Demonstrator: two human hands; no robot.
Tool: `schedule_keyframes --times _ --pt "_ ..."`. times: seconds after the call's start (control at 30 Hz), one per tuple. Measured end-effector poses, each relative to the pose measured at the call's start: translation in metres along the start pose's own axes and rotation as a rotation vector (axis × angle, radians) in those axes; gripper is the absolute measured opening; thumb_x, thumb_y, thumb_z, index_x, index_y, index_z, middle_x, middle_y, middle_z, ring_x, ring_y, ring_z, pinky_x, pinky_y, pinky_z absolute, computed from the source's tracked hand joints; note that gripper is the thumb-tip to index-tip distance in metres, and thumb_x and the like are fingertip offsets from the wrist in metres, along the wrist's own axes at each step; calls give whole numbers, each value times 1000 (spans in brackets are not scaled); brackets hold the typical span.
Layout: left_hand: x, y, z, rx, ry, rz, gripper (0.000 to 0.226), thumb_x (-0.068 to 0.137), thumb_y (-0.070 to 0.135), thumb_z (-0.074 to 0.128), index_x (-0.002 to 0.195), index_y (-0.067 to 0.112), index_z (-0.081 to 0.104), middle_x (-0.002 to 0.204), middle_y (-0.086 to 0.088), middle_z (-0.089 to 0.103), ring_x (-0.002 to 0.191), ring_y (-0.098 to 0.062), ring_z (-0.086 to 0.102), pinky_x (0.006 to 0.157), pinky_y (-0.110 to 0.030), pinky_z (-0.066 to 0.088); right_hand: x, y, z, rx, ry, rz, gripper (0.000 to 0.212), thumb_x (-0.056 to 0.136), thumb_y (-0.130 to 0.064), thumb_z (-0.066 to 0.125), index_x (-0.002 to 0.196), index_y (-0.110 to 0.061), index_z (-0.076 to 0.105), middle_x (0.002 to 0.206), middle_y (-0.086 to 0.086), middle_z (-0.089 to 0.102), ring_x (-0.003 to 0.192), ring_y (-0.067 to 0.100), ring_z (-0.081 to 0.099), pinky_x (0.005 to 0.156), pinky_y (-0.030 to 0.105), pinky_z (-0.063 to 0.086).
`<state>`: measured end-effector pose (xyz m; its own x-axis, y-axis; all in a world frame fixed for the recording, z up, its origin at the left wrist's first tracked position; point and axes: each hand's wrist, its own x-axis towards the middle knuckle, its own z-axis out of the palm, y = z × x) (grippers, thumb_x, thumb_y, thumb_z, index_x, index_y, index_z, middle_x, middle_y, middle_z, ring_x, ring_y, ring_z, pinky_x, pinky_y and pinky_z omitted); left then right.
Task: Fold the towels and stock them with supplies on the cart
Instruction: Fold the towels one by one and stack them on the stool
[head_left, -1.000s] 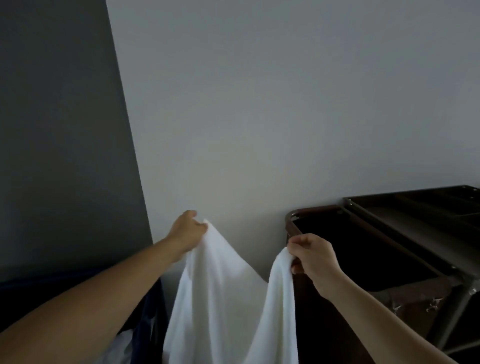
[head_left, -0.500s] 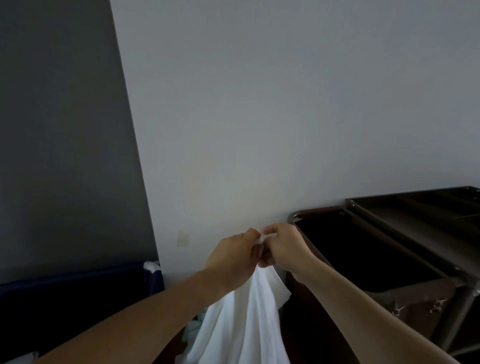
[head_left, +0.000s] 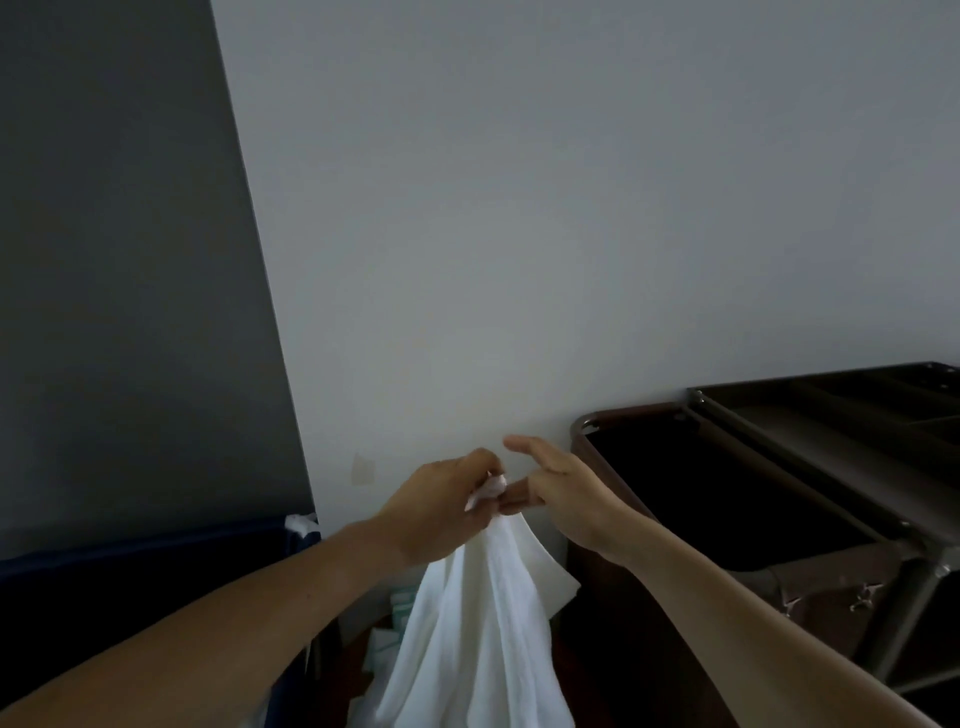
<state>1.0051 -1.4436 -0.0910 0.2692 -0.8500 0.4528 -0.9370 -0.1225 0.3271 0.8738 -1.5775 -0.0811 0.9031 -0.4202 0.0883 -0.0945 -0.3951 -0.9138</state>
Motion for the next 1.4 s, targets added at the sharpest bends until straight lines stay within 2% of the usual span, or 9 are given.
schedule_keyframes --times 0.2,0.47,0.67,0.77,0.87,1.03,1.17,1.33,1.4 --pt "27 -7 -46 -206 247 -143 16 88 14 68 101 23 66 84 2 69 72 -11 60 70 -22 49 -1 24 -9 -188 208 -205 37 94 -18 56 125 -38 53 103 -20 69 93 -9 58 90 25 46" --pt "67 -6 -122 -528 503 -156 23 90 11 66 91 34 67 76 18 65 66 6 57 55 -8 43 -19 77 -33 -563 199 -174 44 86 -48 70 125 -51 48 147 -22 29 140 5 22 117 41 33" --pt "80 -9 -139 -679 574 -140 20 88 13 66 94 32 70 87 13 68 81 0 62 71 -14 51 -1 83 -32 -607 151 -153 50 85 -54 70 131 -46 52 155 -21 19 138 0 15 118 43 27" --pt "81 -16 -147 -738 599 -156 19 87 12 67 94 29 71 92 9 69 87 -4 63 79 -19 51 8 91 -35 -612 112 -129 39 90 -54 63 126 -38 60 146 -22 33 130 -3 29 112 32 37" --pt "78 -32 -159 -791 641 -225 20 86 11 66 94 28 71 95 8 70 95 -11 63 86 -28 50 8 85 -42 -565 29 -85 19 95 -50 59 108 -37 64 105 -20 62 92 -4 61 79 19 55" --pt "66 -71 -184 -871 734 -414 19 89 11 62 93 28 68 91 4 66 90 -17 61 68 -30 49 16 -2 -92 -439 235 -257 31 96 -31 64 66 -24 57 54 -20 56 48 -2 49 50 11 39" --pt "49 -104 -192 -946 703 -557 18 94 8 57 100 24 62 97 -4 61 80 -20 59 52 -30 49 26 -92 -118 -438 411 -429 39 97 -29 62 62 -19 49 55 -11 50 52 6 42 53 21 35" --pt "18 -123 -172 -841 629 -701 23 99 0 45 117 9 55 84 -9 57 68 -21 53 45 -28 48 35 -147 -109 -787 269 -414 42 97 -37 60 69 -7 49 63 1 47 59 17 43 57 34 33" --pt "11 -128 -161 -740 658 -728 27 100 0 40 122 2 56 91 -12 59 79 -26 56 60 -31 52 38 -157 -101 -755 308 -456 39 97 -36 58 70 -10 48 65 0 47 60 17 43 57 34 33"
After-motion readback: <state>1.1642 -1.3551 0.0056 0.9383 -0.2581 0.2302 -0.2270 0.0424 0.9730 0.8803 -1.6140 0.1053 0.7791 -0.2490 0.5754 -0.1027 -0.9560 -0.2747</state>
